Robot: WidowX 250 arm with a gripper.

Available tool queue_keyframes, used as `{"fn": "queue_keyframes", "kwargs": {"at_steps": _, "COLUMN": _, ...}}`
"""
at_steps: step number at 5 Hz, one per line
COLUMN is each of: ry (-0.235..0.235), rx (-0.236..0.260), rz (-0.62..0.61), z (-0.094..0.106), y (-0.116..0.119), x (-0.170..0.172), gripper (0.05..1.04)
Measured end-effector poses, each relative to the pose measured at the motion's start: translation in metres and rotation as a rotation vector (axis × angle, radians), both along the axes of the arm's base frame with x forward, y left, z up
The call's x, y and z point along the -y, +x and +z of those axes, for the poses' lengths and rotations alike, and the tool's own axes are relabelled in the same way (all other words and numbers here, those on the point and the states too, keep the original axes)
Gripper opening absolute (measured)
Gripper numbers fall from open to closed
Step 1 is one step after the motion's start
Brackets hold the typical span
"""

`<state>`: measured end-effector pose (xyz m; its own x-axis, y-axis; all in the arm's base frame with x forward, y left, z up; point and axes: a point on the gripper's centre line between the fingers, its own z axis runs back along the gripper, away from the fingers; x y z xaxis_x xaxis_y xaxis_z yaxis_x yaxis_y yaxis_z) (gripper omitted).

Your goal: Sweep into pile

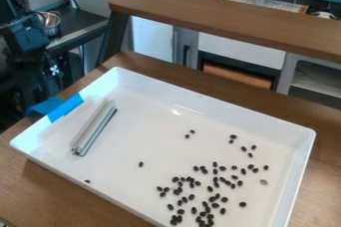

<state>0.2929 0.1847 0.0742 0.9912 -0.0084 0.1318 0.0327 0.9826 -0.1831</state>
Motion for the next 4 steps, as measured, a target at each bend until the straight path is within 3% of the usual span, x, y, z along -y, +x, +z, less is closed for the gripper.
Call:
{"fn": "queue_keyframes", "kwargs": {"at_steps": 1, "ry": -0.023, "rx": -0.018, "rz": 0.006, "z": -0.012, "y": -0.001, "x": 0.002, "gripper": 1.001}}
{"fn": "queue_keyframes", "kwargs": {"at_steps": 3, "ry": -0.046, "rx": 0.128, "rz": 0.113, "z": -0.032, "y": 0.013, "x": 0.011, "gripper": 1.0}}
{"fn": "queue_keyframes", "kwargs": {"at_steps": 4, "ry": -0.028, "rx": 0.139, "rz": 0.156, "z": -0.035, "y": 0.018, "x": 0.011, "gripper": 1.0}}
